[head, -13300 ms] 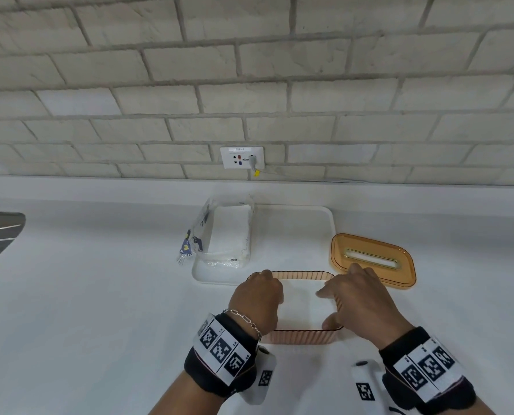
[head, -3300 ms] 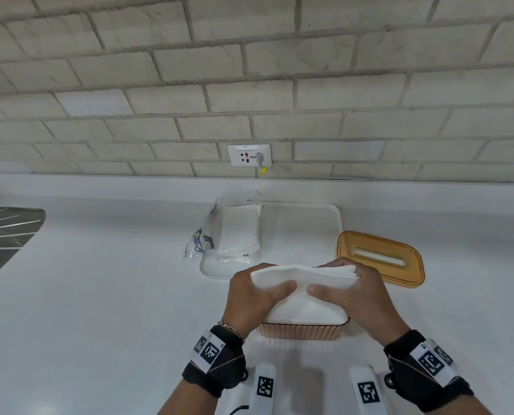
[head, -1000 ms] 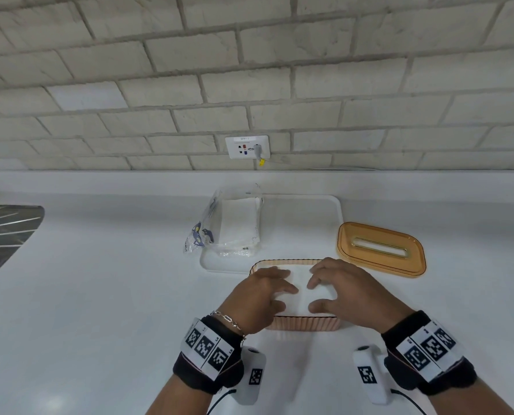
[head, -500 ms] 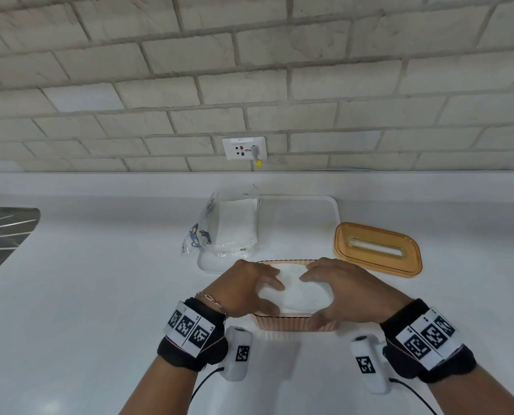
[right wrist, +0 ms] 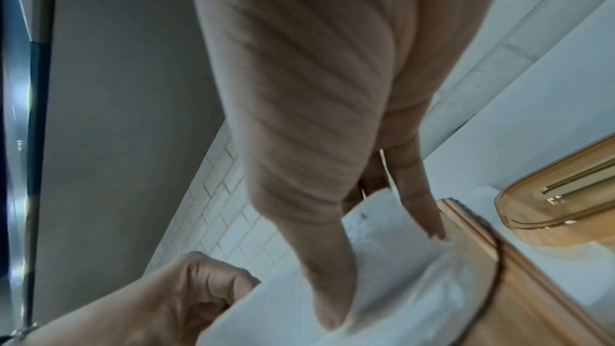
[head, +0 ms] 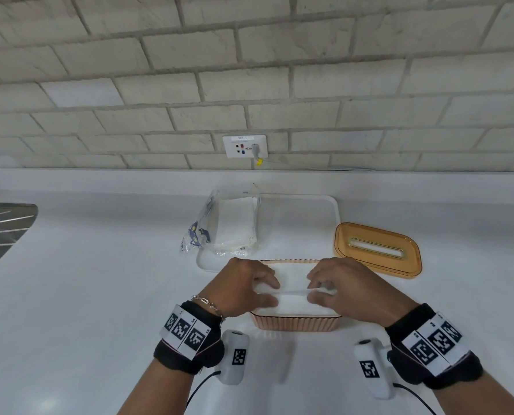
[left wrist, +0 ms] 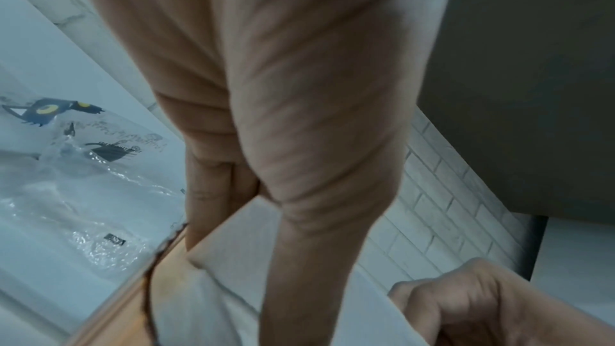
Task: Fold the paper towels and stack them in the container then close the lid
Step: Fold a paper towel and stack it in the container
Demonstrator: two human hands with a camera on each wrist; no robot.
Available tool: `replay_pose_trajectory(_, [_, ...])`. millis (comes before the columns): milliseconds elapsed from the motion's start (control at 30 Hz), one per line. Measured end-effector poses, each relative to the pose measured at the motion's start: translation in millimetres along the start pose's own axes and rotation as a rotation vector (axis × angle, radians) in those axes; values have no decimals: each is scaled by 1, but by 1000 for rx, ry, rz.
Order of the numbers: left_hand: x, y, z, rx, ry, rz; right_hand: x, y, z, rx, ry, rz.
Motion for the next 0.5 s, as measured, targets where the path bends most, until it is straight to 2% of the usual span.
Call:
replay_pose_trajectory(100, [1, 4, -1, -34, 37, 55, -1, -5, 0, 9, -38, -1])
replay_pose_trajectory(300, [9, 0, 1, -13, 82, 109, 2, -11, 0, 27, -9, 5])
replay_pose_trajectory(367, [2, -1, 0, -4, 47, 54, -1, -12, 0, 36, -12, 36])
replay_pose_trajectory(500, [-21, -4, 0, 48, -109, -59, -12, -20, 1, 56, -57, 142])
Point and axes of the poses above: each hand's wrist, its own z-axis towards the middle knuckle, its own x-axis out of the palm, y = z × x, the point moved 9 cm from there along z, towards the middle knuckle, and after that the axes turned 2 degrees about -z, right-handed, at the moved point
